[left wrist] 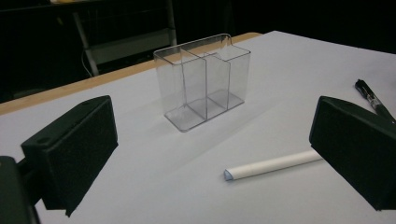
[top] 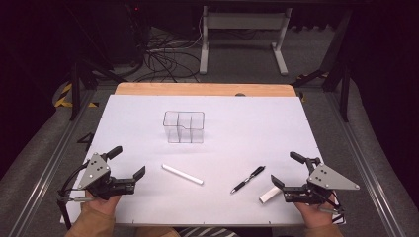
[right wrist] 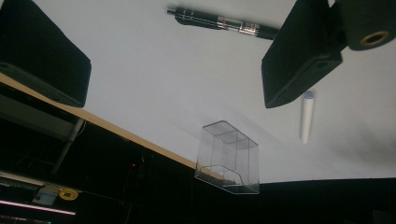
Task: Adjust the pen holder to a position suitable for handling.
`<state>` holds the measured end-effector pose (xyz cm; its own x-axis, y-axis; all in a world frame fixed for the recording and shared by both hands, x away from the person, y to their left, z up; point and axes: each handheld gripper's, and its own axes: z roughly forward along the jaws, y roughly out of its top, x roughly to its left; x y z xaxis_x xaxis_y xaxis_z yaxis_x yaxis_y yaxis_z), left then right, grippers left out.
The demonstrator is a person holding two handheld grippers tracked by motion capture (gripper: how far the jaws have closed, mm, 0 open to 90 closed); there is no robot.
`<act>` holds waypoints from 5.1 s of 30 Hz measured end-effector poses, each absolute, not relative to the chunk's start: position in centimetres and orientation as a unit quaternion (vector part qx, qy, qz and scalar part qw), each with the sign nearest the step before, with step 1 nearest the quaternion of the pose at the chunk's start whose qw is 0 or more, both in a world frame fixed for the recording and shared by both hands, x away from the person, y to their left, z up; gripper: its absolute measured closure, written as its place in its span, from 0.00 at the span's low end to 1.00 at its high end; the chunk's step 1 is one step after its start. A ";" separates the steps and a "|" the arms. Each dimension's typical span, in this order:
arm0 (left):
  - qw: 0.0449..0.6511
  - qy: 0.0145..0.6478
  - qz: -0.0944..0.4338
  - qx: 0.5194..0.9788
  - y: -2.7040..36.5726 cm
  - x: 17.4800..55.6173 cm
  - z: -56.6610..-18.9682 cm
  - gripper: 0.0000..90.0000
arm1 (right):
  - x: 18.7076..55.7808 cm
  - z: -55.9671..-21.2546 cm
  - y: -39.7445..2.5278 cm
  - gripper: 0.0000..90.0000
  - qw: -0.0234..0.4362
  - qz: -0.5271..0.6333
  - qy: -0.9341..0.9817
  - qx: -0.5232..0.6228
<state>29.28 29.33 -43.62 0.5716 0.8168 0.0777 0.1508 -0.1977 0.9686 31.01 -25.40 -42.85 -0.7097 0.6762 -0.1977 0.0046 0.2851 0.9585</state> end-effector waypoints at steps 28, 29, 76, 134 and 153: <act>0.520 0.318 0.279 0.742 28.8 29.7 -42.3 0.15 | 31.0 -43.0 -25.3 0.20 0.289 0.545 0.755 0.222; 0.520 0.318 0.279 0.742 28.8 29.7 -42.3 0.15 | 31.0 -43.0 -25.3 0.20 0.288 0.546 0.755 0.223; 0.501 0.267 0.199 0.799 25.6 34.3 -37.1 0.18 | 30.5 -43.5 -26.1 0.20 0.274 0.550 0.753 0.238; 0.316 0.221 0.164 0.908 20.4 45.6 -36.4 0.39 | 30.8 -43.9 -26.2 0.20 0.250 0.554 0.758 0.238; 0.244 0.248 0.122 0.930 19.6 48.9 -38.2 0.58 | 31.0 -44.1 -26.3 0.20 0.238 0.558 0.757 0.243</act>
<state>48.88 19.64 -38.17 0.8474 0.5202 0.1060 0.4008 -0.7578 0.5149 31.02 -26.34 -44.09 -0.7691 0.6328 -0.0895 0.1026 0.2604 0.9600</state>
